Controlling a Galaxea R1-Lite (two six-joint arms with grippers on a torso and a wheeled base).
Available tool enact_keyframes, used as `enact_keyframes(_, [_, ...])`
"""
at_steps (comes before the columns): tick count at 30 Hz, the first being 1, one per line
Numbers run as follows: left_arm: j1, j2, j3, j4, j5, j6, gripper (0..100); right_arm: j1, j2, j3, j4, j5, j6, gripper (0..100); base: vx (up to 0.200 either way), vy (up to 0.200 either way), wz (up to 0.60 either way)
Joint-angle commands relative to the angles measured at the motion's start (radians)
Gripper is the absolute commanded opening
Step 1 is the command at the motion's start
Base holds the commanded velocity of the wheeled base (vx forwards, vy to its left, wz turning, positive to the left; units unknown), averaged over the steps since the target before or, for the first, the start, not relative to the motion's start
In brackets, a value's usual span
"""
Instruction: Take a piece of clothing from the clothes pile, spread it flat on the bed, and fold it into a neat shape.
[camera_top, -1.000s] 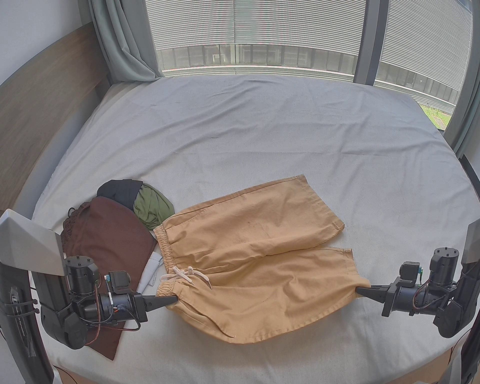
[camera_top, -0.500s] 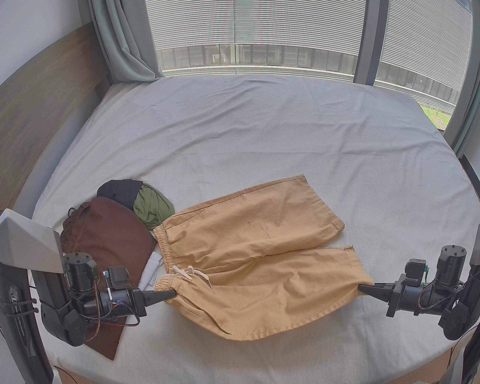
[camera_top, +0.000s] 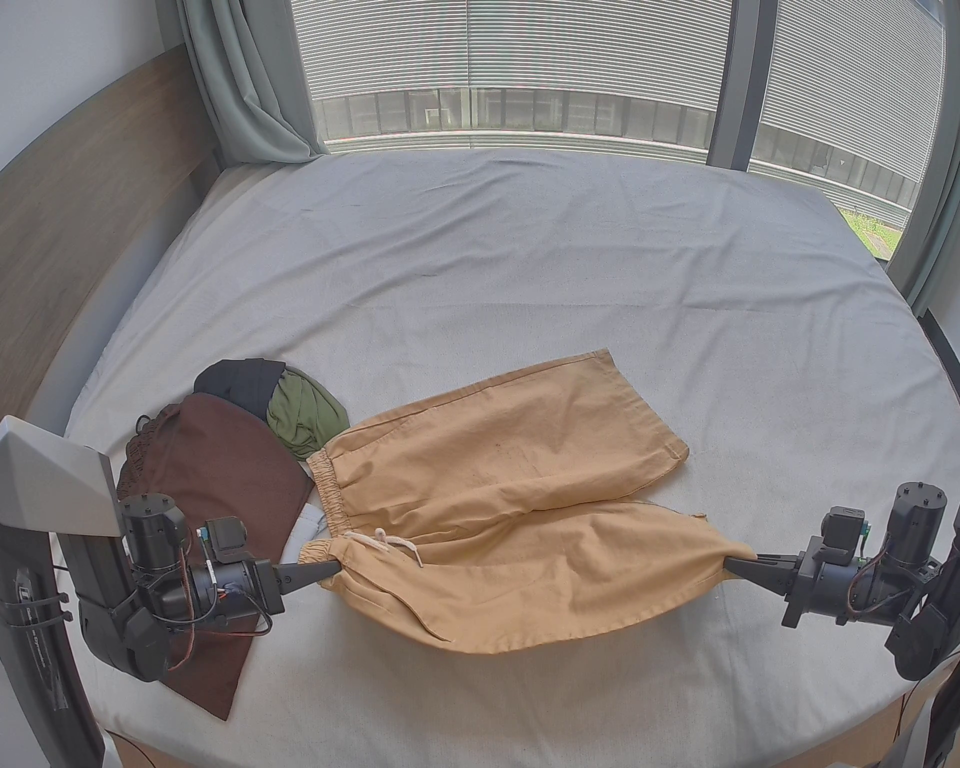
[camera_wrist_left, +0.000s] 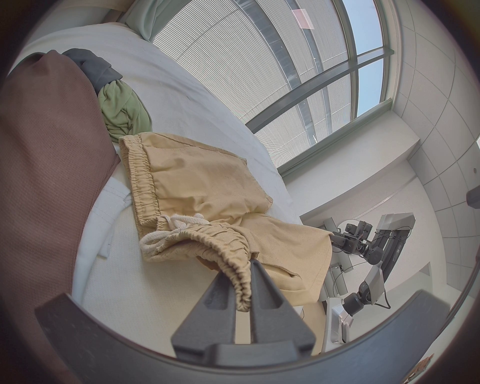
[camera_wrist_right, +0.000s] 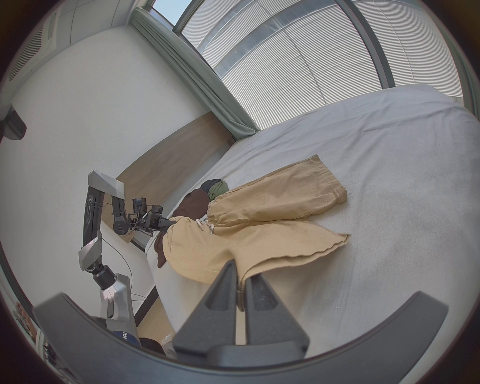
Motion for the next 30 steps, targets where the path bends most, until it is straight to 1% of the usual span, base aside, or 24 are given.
enact_keyframes(1, [0.008,-0.001,-0.006,-0.001,0.000,-0.001,0,0.001,-0.016,0.014,0.000,0.001,0.000,0,0.000,0.000,0.00])
enact_keyframes(7, [0.017,-0.002,-0.014,-0.001,0.000,-0.014,0,0.001,-0.033,0.014,0.001,0.001,0.000,0,0.000,0.000,0.00])
enact_keyframes(23, [0.028,-0.013,-0.022,-0.001,0.000,-0.016,0,0.002,-0.059,0.010,-0.002,0.001,0.000,0,0.000,0.000,0.00])
enact_keyframes(30, [0.034,-0.013,-0.028,-0.001,0.000,-0.016,0,0.002,-0.080,-0.003,-0.002,0.017,0.015,0,0.000,0.000,0.00])
